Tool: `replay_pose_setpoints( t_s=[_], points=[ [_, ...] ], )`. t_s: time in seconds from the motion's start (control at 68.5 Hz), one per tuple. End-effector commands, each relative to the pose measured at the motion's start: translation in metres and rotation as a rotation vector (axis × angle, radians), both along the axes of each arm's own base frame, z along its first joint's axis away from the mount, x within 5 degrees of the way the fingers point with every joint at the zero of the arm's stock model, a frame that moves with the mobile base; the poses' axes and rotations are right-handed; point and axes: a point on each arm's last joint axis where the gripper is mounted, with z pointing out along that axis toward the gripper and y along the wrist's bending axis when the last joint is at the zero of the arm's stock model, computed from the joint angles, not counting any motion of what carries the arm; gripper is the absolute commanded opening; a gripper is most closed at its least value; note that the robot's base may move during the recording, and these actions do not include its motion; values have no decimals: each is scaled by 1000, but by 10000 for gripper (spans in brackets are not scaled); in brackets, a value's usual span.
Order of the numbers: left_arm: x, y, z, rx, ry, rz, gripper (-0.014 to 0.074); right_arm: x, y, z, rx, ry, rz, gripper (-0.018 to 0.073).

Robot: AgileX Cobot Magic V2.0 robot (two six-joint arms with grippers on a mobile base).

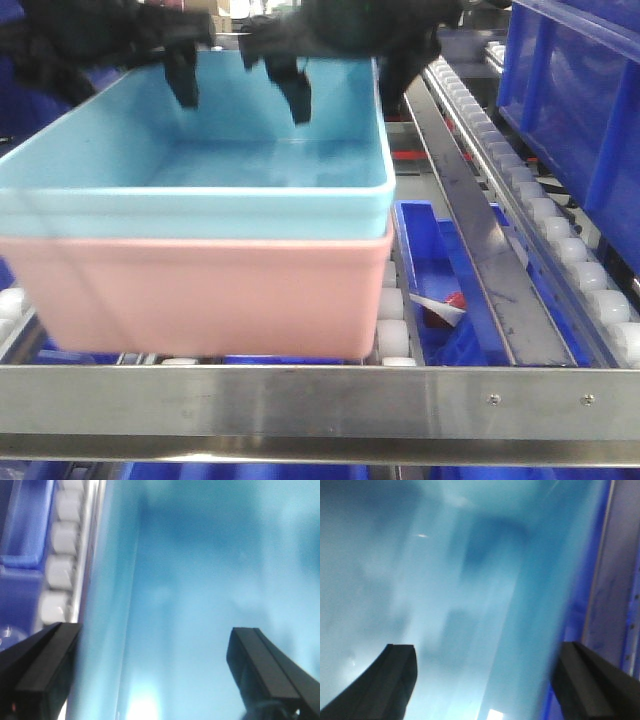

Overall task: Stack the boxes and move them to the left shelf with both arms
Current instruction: 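Open both grippers and lift them off the light-blue bin rim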

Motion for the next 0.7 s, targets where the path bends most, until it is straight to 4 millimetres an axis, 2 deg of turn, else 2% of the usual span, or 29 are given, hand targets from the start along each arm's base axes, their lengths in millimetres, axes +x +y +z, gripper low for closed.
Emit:
replay_pose_setpoints(
  t_s=[0.0,0.204,0.277,0.336,0.496,0.554,0.613,0.686],
  points=[
    [-11,3,43,-43,-127,-26,481,-13,-11,63,86,-169,30,624],
    [-33,15,71,-50,-162,3,475,-31,-27,97,129,-217,16,624],
    [-44,18,81,-49,-165,10,436,-36,-32,105,135,-226,7,592],
    [-51,20,87,-49,-168,15,386,-40,-36,110,137,-226,-2,508],
    [-69,18,95,-4,-150,-13,167,-45,-36,104,99,-187,-9,29],
    [-73,18,93,21,-121,-9,68,-47,-34,98,79,-176,6,74],
    [-77,18,90,67,-87,-25,-20,-48,-33,91,53,-162,28,49],
    [-81,16,87,95,-46,-68,-2,-49,-30,79,33,-143,79,53]
  ],
)
